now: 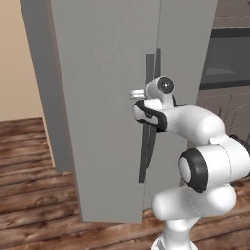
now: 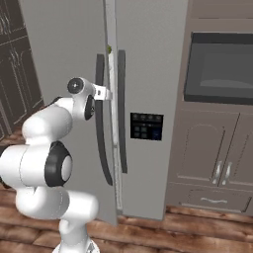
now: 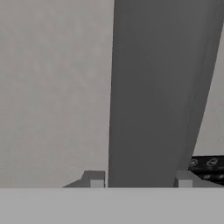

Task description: Retrieve the fish from the fridge and place it on the saucepan with marinade on the stove.

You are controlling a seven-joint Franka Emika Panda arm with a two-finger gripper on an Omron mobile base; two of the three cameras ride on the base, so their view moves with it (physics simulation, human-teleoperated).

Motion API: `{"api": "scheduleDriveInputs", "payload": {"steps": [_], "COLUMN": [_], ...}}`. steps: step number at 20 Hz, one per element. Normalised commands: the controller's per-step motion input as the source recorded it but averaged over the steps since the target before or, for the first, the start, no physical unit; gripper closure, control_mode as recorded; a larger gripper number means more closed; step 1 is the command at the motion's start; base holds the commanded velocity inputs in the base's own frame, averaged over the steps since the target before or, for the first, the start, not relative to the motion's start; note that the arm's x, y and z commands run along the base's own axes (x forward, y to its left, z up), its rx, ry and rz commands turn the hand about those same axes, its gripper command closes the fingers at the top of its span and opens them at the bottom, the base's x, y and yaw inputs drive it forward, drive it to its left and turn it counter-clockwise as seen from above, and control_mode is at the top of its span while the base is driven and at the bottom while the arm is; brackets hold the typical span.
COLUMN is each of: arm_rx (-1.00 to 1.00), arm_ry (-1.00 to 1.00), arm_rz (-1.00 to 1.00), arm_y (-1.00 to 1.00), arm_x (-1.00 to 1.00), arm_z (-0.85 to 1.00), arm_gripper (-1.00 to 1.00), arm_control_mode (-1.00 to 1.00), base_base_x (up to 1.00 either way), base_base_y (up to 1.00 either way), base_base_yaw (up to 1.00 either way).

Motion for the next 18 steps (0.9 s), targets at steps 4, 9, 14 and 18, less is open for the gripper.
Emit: {"api": "scheduleDriveInputs", "payload": {"steps": [4, 9, 14, 18], "arm_rx": [-0.02, -0.04, -0.04, -0.02], "arm_ry": [0.04, 0.02, 0.03, 0.05], "arm_rz": [0.0, 0.0, 0.0, -0.01], "arm_y": [0.54, 0.6, 0.68, 0.71], "arm_x": [-0.37, -0.38, -0.28, -0.16], "arm_z": [-0.09, -0.09, -0.03, 0.0], "arm_gripper": [1.0, 1.0, 1.0, 1.0], "arm_control_mode": [-1.0, -1.0, -1.0, -1.0], "base_base_x": [0.0, 0.0, 0.0, 0.0], "base_base_y": [0.0, 0.0, 0.0, 0.0], "base_base_yaw": [0.0, 0.0, 0.0, 0.0]}}
